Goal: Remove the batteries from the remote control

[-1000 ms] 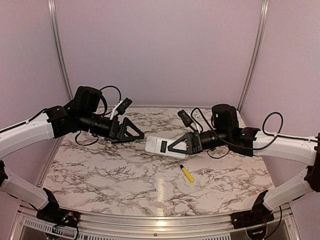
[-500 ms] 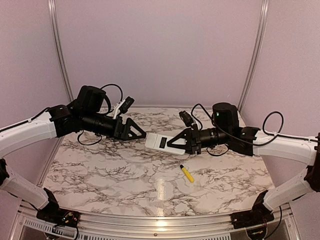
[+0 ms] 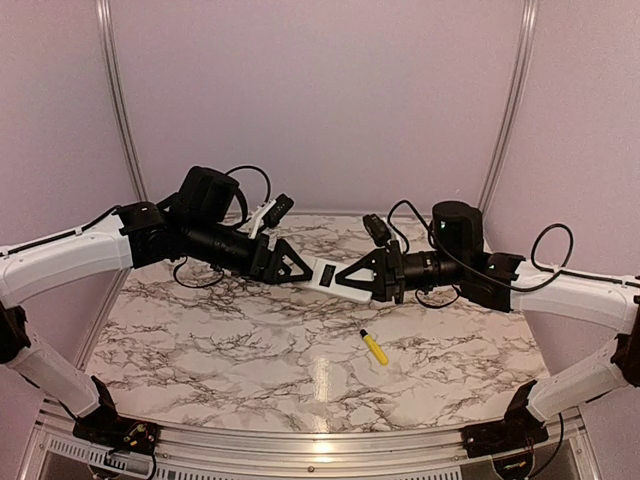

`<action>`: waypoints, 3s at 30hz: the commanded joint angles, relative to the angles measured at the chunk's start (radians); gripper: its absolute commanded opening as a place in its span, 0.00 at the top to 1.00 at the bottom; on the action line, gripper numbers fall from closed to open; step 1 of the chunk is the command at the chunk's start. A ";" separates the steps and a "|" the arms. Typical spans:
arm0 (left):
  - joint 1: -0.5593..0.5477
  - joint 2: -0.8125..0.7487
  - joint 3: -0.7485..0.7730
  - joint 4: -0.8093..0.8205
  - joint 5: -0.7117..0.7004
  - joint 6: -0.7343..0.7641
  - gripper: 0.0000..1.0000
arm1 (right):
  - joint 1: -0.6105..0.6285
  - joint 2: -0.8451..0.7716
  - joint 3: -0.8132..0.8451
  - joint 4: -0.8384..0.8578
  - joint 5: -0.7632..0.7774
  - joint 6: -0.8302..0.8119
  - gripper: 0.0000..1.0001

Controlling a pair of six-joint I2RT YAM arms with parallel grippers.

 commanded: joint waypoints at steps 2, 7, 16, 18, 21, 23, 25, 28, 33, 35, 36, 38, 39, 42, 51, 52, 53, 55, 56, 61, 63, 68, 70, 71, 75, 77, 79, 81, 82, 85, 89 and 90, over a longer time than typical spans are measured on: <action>0.000 0.028 0.038 -0.031 -0.037 0.003 0.29 | 0.006 -0.026 0.024 0.055 -0.003 0.012 1.00; -0.001 0.040 0.055 -0.029 -0.029 -0.002 0.35 | 0.007 -0.027 0.021 0.065 -0.008 0.012 1.00; 0.000 0.064 0.082 -0.039 -0.007 -0.002 0.52 | 0.006 -0.030 0.010 0.085 -0.019 0.013 1.00; -0.001 0.065 0.083 -0.043 -0.008 -0.001 0.52 | 0.006 -0.035 0.009 0.090 -0.023 0.012 1.00; 0.000 0.063 0.079 -0.044 -0.004 -0.002 0.55 | 0.006 -0.033 0.007 0.099 -0.036 0.014 1.00; -0.001 0.065 0.076 -0.044 -0.002 -0.002 0.58 | 0.006 -0.033 0.003 0.108 -0.040 0.016 1.00; -0.001 0.065 0.077 -0.046 -0.001 -0.001 0.62 | 0.007 -0.032 0.002 0.116 -0.046 0.018 1.00; -0.001 0.065 0.075 -0.046 0.002 -0.003 0.71 | 0.006 -0.030 0.002 0.132 -0.053 0.021 1.00; 0.000 0.053 0.061 -0.042 0.009 -0.003 0.75 | 0.007 -0.025 0.004 0.145 -0.061 0.025 1.00; 0.000 0.044 0.050 -0.037 0.011 -0.008 0.77 | 0.006 -0.027 0.002 0.148 -0.061 0.026 1.00; -0.001 0.041 0.045 -0.036 0.013 -0.009 0.78 | 0.007 -0.027 0.000 0.149 -0.062 0.028 1.00; -0.002 0.034 0.035 -0.027 0.018 -0.014 0.78 | 0.007 -0.027 -0.002 0.154 -0.062 0.028 1.00; 0.000 0.031 0.026 -0.020 0.023 -0.019 0.78 | 0.006 -0.027 -0.005 0.156 -0.062 0.028 1.00; 0.002 0.021 0.012 0.009 0.039 -0.035 0.78 | 0.006 -0.031 -0.015 0.175 -0.063 0.037 1.00; 0.031 -0.002 -0.002 0.033 0.070 -0.059 0.58 | 0.006 -0.046 -0.031 0.205 -0.056 0.048 1.00; 0.032 -0.001 -0.002 0.032 0.069 -0.058 0.57 | 0.007 -0.045 -0.033 0.206 -0.055 0.048 1.00; 0.033 -0.001 -0.001 0.031 0.068 -0.060 0.56 | 0.006 -0.046 -0.035 0.206 -0.054 0.050 1.00; 0.037 -0.002 0.000 0.028 0.064 -0.061 0.56 | 0.006 -0.048 -0.037 0.207 -0.051 0.050 1.00; 0.038 -0.001 0.002 0.026 0.061 -0.062 0.55 | 0.006 -0.049 -0.039 0.207 -0.051 0.051 1.00; 0.045 -0.003 0.015 0.004 0.042 -0.053 0.55 | 0.006 -0.056 -0.045 0.204 -0.046 0.050 1.00; 0.046 -0.003 0.016 -0.002 0.042 -0.050 0.49 | 0.007 -0.058 -0.048 0.203 -0.044 0.048 1.00; 0.047 -0.006 0.021 -0.012 0.042 -0.048 0.40 | 0.006 -0.064 -0.056 0.200 -0.036 0.048 1.00; 0.047 -0.008 0.021 -0.012 0.041 -0.048 0.40 | 0.007 -0.066 -0.059 0.200 -0.034 0.048 1.00; 0.048 -0.009 0.021 -0.011 0.041 -0.049 0.40 | 0.007 -0.066 -0.061 0.199 -0.032 0.048 1.00; 0.049 -0.014 0.022 -0.009 0.044 -0.051 0.39 | 0.006 -0.071 -0.065 0.191 -0.029 0.047 1.00; 0.048 -0.017 0.023 -0.007 0.048 -0.053 0.36 | 0.008 -0.074 -0.067 0.187 -0.031 0.045 1.00; 0.049 -0.021 0.022 -0.002 0.051 -0.055 0.33 | 0.008 -0.073 -0.067 0.184 -0.031 0.045 1.00; 0.049 -0.025 0.021 0.001 0.052 -0.058 0.33 | 0.007 -0.073 -0.067 0.183 -0.032 0.046 1.00; 0.051 -0.025 0.021 0.002 0.052 -0.060 0.33 | 0.006 -0.073 -0.068 0.182 -0.032 0.044 1.00; 0.055 -0.030 0.018 0.009 0.053 -0.068 0.35 | 0.006 -0.074 -0.068 0.178 -0.034 0.044 1.00; 0.063 -0.040 0.010 0.018 0.059 -0.078 0.43 | 0.007 -0.073 -0.068 0.174 -0.036 0.041 1.00; 0.064 -0.042 0.009 0.019 0.062 -0.080 0.46 | 0.006 -0.073 -0.069 0.172 -0.036 0.040 1.00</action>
